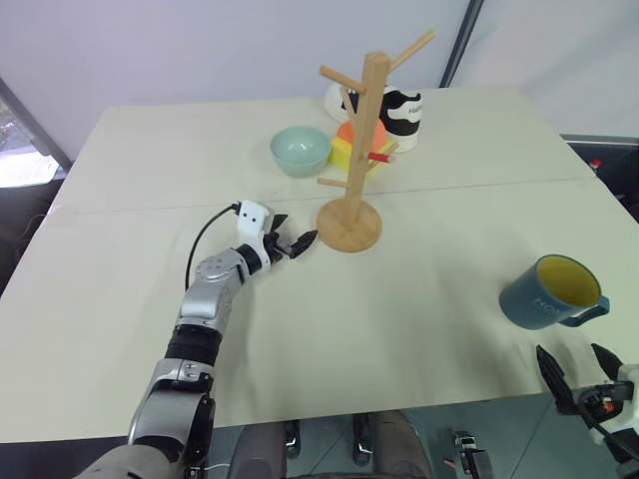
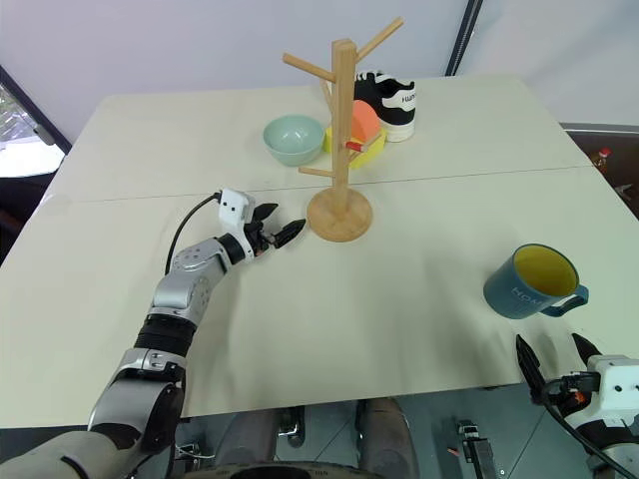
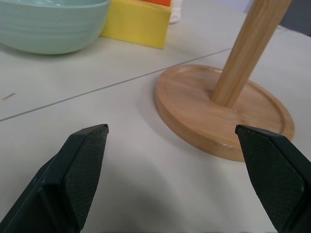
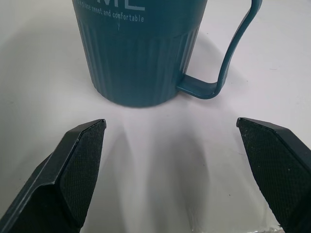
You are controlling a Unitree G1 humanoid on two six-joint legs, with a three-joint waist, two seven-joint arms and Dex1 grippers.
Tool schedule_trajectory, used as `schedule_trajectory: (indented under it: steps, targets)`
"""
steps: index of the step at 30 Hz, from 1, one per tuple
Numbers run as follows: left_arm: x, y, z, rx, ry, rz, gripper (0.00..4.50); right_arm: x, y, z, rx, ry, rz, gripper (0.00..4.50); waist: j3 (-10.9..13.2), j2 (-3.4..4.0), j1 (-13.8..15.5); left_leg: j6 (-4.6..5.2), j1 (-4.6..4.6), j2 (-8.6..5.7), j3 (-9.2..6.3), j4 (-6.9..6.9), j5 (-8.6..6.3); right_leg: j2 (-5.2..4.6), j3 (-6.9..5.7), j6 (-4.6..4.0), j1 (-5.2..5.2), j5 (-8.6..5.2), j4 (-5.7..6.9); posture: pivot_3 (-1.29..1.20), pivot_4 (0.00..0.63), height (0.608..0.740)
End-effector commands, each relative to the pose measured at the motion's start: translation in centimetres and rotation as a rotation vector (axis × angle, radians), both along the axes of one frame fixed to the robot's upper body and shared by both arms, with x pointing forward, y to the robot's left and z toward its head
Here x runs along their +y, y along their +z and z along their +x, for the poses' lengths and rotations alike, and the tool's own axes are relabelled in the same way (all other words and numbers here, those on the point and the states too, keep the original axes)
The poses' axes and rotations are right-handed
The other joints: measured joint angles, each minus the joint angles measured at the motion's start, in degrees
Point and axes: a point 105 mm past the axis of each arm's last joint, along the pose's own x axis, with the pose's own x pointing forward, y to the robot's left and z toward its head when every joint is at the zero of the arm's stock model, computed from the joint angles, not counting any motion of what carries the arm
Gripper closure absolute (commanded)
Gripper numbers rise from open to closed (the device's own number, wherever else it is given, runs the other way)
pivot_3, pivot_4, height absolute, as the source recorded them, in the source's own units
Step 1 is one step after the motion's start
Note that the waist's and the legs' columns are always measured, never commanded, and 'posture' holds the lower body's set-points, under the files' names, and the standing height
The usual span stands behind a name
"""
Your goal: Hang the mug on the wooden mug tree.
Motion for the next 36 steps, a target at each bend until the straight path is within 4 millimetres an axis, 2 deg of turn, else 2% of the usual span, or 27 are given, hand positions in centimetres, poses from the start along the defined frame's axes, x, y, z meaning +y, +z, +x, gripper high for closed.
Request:
schedule_trajectory:
  steps: [1,11,18,23,26,30,36]
  targets:
    - [-0.4,1.8,0.0,-0.058,-0.02,-0.03,0.0,-0.4,1.1,-0.1,-0.033,-0.012,-0.029,0.03,0.0,0.0,-0.01,0.0,0.0,0.0,0.0,0.01,0.0,0.0,0.0,0.0,0.01,0.0,0.0,0.0,0.15,0.732]
    - [-1.4,1.9,-0.9,-0.059,-0.093,-0.043,0.0,-0.7,1.1,-0.1,-0.027,-0.016,-0.026,0.03,0.0,0.0,-0.02,0.0,0.02,0.0,0.0,0.06,0.0,0.0,0.0,0.0,0.05,0.0,0.0,0.0,0.15,0.732]
    - [-3.8,3.0,-4.5,-0.117,-0.326,-0.067,0.0,-0.9,1.8,-0.4,-0.047,-0.038,-0.053,0.03,-0.02,0.03,0.04,0.0,0.04,0.0,0.0,0.08,0.0,0.0,0.0,-0.01,0.06,0.01,0.05,0.0,0.15,0.732]
    - [-6.6,3.5,-9.3,-0.123,-0.638,-0.04,0.0,-1.7,2.8,-0.5,-0.101,-0.112,-0.053,0.03,-0.08,0.14,-0.02,0.0,0.05,0.01,-0.01,0.15,0.0,0.0,0.01,-0.01,0.11,0.01,0.05,0.0,0.15,0.732]
    - [-7.1,3.6,-10.5,-0.121,-0.704,-0.022,0.0,-2.3,3.2,-0.2,-0.118,-0.145,-0.056,0.03,-0.09,0.14,-0.1,-0.01,0.04,0.05,-0.01,0.18,-0.01,0.0,0.02,0.0,0.14,0.0,0.01,0.0,0.15,0.732]
    - [-7.5,3.7,-11.2,-0.122,-0.733,-0.014,0.0,-2.7,3.1,0.7,-0.119,-0.163,-0.069,0.03,-0.22,0.36,-0.25,-0.01,0.01,0.2,-0.08,0.16,-0.01,0.22,0.07,-0.01,0.17,0.01,-0.13,0.0,0.15,0.732]
    - [-7.5,3.9,-11.3,-0.126,-0.726,-0.016,0.0,-3.1,3.3,1.5,-0.127,-0.179,-0.072,0.03,-0.3,0.5,-0.42,-0.01,0.01,0.23,-0.22,-0.1,-0.01,0.41,0.12,-0.06,0.18,0.04,-0.34,0.0,0.15,0.732]
